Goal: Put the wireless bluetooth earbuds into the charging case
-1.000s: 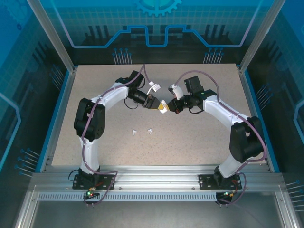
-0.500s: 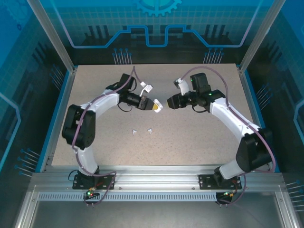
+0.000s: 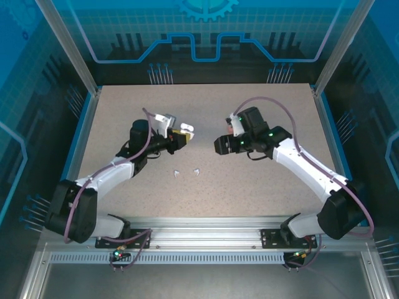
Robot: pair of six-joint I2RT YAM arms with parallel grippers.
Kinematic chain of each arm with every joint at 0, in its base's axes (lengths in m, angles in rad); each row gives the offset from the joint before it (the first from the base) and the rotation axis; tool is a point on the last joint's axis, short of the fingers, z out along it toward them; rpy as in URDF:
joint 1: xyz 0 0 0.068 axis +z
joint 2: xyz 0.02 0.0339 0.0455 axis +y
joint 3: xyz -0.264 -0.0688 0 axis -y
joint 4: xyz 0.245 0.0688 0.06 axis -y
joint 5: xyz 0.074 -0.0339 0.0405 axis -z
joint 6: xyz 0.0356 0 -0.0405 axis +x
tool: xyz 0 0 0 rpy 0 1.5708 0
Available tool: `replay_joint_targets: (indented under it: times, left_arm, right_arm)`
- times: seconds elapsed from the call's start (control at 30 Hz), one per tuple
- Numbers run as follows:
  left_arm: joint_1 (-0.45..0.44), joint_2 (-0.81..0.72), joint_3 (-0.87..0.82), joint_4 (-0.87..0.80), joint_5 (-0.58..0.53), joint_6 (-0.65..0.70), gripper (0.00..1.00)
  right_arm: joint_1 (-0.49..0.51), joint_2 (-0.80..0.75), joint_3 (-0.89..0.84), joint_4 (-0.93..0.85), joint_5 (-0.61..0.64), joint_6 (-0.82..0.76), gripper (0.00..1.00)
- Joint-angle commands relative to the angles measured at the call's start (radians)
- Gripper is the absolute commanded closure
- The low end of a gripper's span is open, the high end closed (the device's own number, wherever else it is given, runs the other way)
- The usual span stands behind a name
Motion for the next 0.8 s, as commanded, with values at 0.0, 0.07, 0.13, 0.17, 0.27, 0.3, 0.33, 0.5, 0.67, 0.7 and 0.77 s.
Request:
replay_joint_targets:
  times: [0.0,0.07,0.13,0.17,0.27,0.3,0.33,0.5,0.67,0.7,0.77]
  left_arm:
    - [0.0,-0.073,-0.099,0.313,-0.147,-0.01,1.0]
    - [0.001,-0.098,-0.133,0.365,-0.199,-0.001,1.0]
    - [0.001,-0.117,-0.154,0.407,-0.231,0.005,1.0]
    - [0.0,-0.123,-0.168,0.436,-0.243,0.005,1.0]
    - [-0.001,-0.151,-0.202,0.499,-0.298,0.0,1.0]
    - [-0.001,-0.164,-0.214,0.518,-0.313,0.0,1.0]
    - [-0.001,-0.176,-0.223,0.534,-0.325,0.001,1.0]
    - [-0.018,-0.234,-0.263,0.614,-0.35,0.052,1.0]
    - [-0.082,-0.252,-0.266,0.647,-0.361,0.143,1.0]
    - [-0.091,-0.251,-0.264,0.654,-0.351,0.153,1.0]
    - [-0.097,-0.24,-0.265,0.688,-0.342,0.145,1.0]
  right_arm:
    - [0.051,0.033,-0.026,-0.053,0.134,0.121,0.22]
    - [0.077,0.055,-0.031,-0.05,0.159,0.165,0.21]
    - [0.103,0.083,-0.021,-0.056,0.187,0.201,0.21]
    - [0.113,0.103,-0.008,-0.068,0.202,0.216,0.21]
    - [0.139,0.162,0.044,-0.122,0.263,0.258,0.21]
    - [0.145,0.18,0.059,-0.135,0.278,0.272,0.21]
    - [0.15,0.195,0.073,-0.145,0.289,0.285,0.21]
    - [0.16,0.254,0.117,-0.141,0.279,0.308,0.21]
    - [0.175,0.319,0.176,-0.153,0.268,0.296,0.21]
    - [0.177,0.327,0.184,-0.157,0.268,0.292,0.21]
    - [0.176,0.338,0.195,-0.164,0.279,0.29,0.21]
